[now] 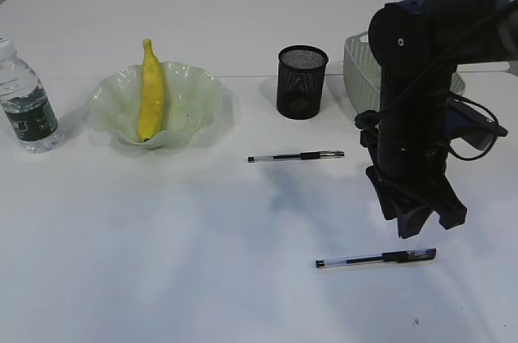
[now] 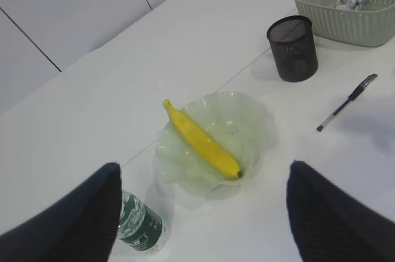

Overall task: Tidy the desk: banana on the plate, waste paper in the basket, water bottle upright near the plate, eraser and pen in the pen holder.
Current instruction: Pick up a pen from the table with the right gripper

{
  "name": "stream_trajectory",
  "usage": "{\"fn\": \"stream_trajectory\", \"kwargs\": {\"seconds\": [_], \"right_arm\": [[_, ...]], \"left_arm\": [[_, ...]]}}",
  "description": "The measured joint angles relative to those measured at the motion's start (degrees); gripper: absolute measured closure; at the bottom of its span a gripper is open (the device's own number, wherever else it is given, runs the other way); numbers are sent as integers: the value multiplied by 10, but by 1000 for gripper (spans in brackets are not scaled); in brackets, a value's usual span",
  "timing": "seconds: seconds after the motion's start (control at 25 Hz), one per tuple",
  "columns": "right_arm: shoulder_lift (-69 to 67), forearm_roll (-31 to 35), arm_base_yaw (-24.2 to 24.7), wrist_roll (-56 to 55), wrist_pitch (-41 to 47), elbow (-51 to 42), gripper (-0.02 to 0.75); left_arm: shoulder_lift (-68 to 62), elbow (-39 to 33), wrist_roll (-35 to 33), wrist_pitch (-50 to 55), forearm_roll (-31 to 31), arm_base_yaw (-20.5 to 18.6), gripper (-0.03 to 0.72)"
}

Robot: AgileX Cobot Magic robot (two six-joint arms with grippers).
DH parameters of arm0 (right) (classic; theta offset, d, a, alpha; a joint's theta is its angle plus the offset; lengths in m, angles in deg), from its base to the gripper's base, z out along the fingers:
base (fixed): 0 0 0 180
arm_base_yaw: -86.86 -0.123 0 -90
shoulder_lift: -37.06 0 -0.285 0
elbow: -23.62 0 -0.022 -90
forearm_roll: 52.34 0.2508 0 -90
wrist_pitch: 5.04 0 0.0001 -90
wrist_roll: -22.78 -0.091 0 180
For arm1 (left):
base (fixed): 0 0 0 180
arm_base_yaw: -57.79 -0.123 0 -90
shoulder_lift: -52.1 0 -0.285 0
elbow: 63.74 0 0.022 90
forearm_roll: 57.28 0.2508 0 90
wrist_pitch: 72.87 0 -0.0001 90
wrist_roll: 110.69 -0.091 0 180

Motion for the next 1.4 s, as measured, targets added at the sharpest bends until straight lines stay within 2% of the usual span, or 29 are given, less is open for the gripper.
{"fn": "stream_trajectory", "kwargs": {"seconds": [0.44,0.76,1.4], "right_arm": [[-28,8,0,2,-10,0,498],[-37,-8,0,3,-10,0,562],[-39,-3,0,4,-10,0,563]], "left_arm": [[-17,0,0,0,0,0,95],[-21,0,0,0,0,0,95],[-21,0,0,0,1,0,95]]}}
